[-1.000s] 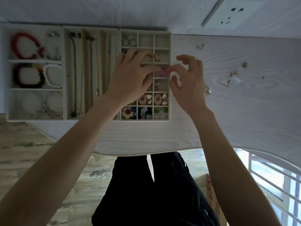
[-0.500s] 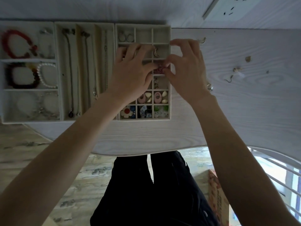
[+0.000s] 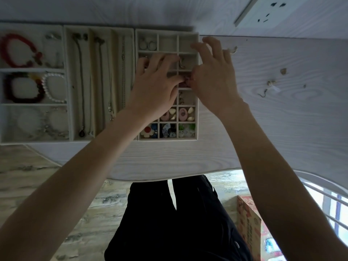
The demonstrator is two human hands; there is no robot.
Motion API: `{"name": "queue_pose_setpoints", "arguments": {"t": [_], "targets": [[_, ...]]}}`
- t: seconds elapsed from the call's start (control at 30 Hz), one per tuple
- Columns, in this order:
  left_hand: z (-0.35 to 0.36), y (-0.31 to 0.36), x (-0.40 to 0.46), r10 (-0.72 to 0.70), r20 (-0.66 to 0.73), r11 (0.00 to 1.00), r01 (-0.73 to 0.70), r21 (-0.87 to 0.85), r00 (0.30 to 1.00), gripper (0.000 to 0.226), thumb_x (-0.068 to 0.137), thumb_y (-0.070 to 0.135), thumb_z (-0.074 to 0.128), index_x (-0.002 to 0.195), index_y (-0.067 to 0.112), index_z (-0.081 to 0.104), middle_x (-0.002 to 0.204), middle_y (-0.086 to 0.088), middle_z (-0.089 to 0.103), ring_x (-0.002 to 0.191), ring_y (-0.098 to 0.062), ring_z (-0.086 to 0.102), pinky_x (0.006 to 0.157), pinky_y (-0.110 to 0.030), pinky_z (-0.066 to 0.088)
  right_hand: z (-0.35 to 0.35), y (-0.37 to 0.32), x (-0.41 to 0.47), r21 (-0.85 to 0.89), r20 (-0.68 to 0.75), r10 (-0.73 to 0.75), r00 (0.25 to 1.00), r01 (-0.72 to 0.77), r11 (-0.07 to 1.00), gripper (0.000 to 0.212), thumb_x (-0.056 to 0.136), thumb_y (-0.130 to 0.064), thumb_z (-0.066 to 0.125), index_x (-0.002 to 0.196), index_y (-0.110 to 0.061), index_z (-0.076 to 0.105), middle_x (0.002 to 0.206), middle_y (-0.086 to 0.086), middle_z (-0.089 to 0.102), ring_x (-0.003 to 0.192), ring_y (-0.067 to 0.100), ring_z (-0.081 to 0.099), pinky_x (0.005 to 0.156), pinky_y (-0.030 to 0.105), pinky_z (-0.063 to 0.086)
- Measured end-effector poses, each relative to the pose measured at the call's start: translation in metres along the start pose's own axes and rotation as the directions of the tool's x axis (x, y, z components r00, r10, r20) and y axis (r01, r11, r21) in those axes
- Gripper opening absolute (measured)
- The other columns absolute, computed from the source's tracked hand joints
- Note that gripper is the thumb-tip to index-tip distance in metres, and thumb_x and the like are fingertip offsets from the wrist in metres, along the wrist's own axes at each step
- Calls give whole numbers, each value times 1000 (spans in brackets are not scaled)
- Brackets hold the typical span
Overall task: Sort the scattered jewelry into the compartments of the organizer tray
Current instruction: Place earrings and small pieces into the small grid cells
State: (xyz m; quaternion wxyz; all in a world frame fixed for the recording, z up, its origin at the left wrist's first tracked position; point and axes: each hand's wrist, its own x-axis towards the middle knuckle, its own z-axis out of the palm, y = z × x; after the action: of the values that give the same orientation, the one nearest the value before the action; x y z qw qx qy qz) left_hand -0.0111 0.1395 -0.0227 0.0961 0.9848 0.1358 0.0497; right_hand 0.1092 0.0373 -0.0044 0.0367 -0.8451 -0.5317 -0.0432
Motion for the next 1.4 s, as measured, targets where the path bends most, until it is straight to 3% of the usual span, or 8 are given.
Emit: {"name": "queue_pose_setpoints", "arguments": {"t": [0.27, 0.43, 0.6, 0.8, 0.93, 1.13, 1.27, 1.4], "targets": [[5, 7, -3, 15, -58, 994, -9, 107, 998, 28, 92, 27, 44, 100, 24, 71, 126, -4, 57, 118, -24, 36, 95, -43, 28, 3, 2, -14, 89, -154, 8, 988, 5, 996, 6, 72, -11, 69, 76, -8, 71, 108, 11, 67, 107, 34, 59, 82, 39, 48], [-7, 25, -9, -47, -73, 992, 38, -121, 996, 28, 92, 20, 46, 109, 13, 67, 116, -6, 63, 111, -28, 52, 97, -41, 38, -20, 28, -64, 462, -109, 374, 921, -287, 839, 13, 86, -18, 60, 88, -10, 69, 103, 7, 66, 102, 25, 56, 82, 21, 40], [2, 56, -20, -104, -21, 986, 101, -130, 994, 43, 91, 41, 50, 123, 14, 60, 122, -5, 60, 114, -27, 52, 96, -39, 36, -15, 81, -107, 485, -54, 627, 777, -528, 697, 16, 84, -15, 57, 93, -15, 70, 90, 2, 68, 83, 25, 62, 75, 32, 46], [7, 70, -23, -139, 31, 987, 141, -75, 990, 55, 85, 43, 62, 129, 11, 55, 128, -7, 57, 118, -32, 49, 96, -45, 38, -7, 129, -102, 92, 31, 629, 777, -629, 772, 26, 87, -11, 57, 113, -13, 61, 111, 13, 60, 107, 33, 49, 87, 31, 35], [3, 71, -25, -138, 21, 989, 138, -50, 990, 53, 83, 37, 67, 128, 11, 56, 128, -7, 57, 117, -32, 49, 95, -45, 37, -10, 130, -102, 192, 166, 711, 683, -730, 656, 21, 91, -16, 57, 112, -12, 56, 108, 8, 61, 105, 26, 52, 82, 32, 39], [2, 72, -23, -163, 38, 982, 165, -88, 986, 47, 86, 34, 62, 127, 12, 57, 128, -8, 56, 120, -32, 47, 100, -45, 36, -24, 114, -117, 414, 60, 613, 788, -578, 703, 21, 89, -11, 59, 110, -12, 59, 94, 5, 64, 88, 21, 59, 76, 30, 44], [-2, 73, -32, -231, -87, 957, 210, -202, 969, 34, 89, 28, 55, 118, 12, 64, 119, -6, 62, 113, -30, 52, 97, -42, 40, -48, 80, -116, 692, 82, 628, 774, -498, 523, 26, 91, -9, 50, 114, -15, 61, 87, 0, 57, 75, 8, 52, 71, 16, 41], [-7, 67, -60, -361, -133, 902, 309, -301, 923, 28, 90, 24, 56, 114, 13, 66, 110, -2, 65, 106, -26, 54, 95, -34, 40, -57, 40, -105, 830, 371, 566, 736, -536, 154, 20, 90, -6, 52, 99, -18, 64, 78, -4, 59, 68, 5, 52, 64, 19, 40]]}}
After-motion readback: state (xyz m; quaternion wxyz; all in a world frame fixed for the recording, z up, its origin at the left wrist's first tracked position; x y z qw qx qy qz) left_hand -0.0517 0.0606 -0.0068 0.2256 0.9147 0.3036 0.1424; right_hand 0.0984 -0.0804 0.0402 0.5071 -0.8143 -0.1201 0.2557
